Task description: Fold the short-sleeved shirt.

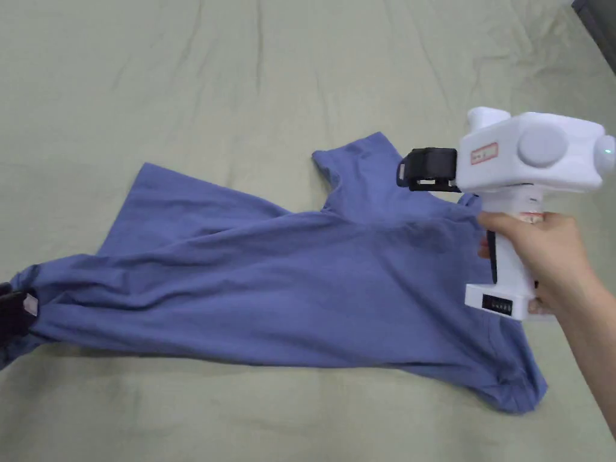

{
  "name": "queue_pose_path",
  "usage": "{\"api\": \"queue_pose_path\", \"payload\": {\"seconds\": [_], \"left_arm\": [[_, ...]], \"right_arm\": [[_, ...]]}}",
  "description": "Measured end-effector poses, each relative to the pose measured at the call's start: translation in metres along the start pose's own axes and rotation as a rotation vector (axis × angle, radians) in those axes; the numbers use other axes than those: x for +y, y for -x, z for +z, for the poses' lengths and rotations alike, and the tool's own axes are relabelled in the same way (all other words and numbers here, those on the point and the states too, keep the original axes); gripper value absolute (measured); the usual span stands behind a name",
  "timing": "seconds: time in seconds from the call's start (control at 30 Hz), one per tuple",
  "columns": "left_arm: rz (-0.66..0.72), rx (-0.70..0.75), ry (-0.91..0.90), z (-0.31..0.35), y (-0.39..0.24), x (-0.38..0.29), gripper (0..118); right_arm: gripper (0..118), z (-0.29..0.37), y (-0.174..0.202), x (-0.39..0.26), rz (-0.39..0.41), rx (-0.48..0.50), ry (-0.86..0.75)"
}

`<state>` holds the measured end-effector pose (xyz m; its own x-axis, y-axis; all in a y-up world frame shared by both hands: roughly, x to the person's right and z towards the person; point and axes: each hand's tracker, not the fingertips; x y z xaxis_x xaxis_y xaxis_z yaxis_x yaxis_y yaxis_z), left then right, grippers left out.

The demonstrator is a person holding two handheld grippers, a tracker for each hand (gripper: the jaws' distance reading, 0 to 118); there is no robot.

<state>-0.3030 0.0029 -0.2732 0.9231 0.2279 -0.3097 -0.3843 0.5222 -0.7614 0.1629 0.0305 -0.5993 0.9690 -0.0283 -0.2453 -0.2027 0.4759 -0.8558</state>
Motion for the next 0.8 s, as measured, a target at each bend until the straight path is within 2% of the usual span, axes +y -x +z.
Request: {"api": "queue_pose_path", "payload": {"seconds": [0.03, 0.1, 0.13, 0.17, 0.23, 0.27, 0.3, 0.33, 0.37, 0.4, 0.43, 0.5, 0.53, 0.6, 0.8], "left_arm": [[0.002, 0.002, 0.006, -0.002, 0.001, 0.000, 5], [0.006, 0.008, 0.025, -0.004, -0.001, 0.001, 5], [0.014, 0.011, 0.032, -0.005, -0.001, 0.001, 5], [0.016, 0.012, 0.037, -0.005, 0.000, 0.001, 5], [0.014, 0.008, 0.042, -0.006, -0.002, 0.000, 5], [0.006, 0.008, 0.048, -0.006, -0.002, 0.001, 5], [-0.006, 0.013, 0.050, -0.007, -0.004, 0.002, 5], [-0.017, 0.017, 0.050, -0.007, -0.006, 0.003, 5], [-0.023, 0.021, 0.049, -0.008, -0.007, 0.005, 5], [-0.027, 0.022, 0.048, -0.007, -0.008, 0.006, 5], [-0.028, 0.016, 0.048, -0.006, -0.009, 0.008, 5], [-0.030, 0.004, 0.041, -0.004, -0.016, 0.008, 5], [-0.037, -0.004, 0.032, -0.002, -0.019, 0.011, 5], [-0.061, -0.018, 0.018, 0.006, -0.028, 0.019, 5], [-0.210, -0.063, -0.131, 0.052, -0.067, 0.072, 5]], "right_arm": [[118, -0.026, -0.002, 0.008, 0.013, -0.007, 0.052], [118, -0.063, 0.004, 0.008, -0.059, -0.043, 0.185], [115, -0.079, 0.005, 0.003, -0.059, -0.040, 0.242], [105, -0.087, 0.008, -0.006, -0.019, -0.031, 0.272], [105, -0.068, 0.012, -0.010, -0.004, -0.052, 0.163], [101, -0.065, 0.012, -0.012, 0.003, -0.044, 0.177], [90, -0.063, 0.009, -0.009, 0.042, -0.004, 0.174], [75, -0.059, 0.009, -0.008, 0.045, 0.000, 0.160], [43, -0.053, 0.010, -0.009, 0.055, 0.017, 0.128], [3, -0.048, 0.012, -0.010, 0.051, 0.040, 0.088], [3, -0.042, 0.015, -0.013, 0.042, 0.006, 0.045], [3, -0.040, 0.023, -0.017, 0.109, 0.004, 0.027], [3, -0.034, 0.026, -0.021, 0.119, -0.010, 0.002], [3, 0.000, 0.030, -0.031, 0.082, 0.026, -0.085], [3, 0.123, 0.020, -0.049, 0.056, 0.057, -0.382]]}}
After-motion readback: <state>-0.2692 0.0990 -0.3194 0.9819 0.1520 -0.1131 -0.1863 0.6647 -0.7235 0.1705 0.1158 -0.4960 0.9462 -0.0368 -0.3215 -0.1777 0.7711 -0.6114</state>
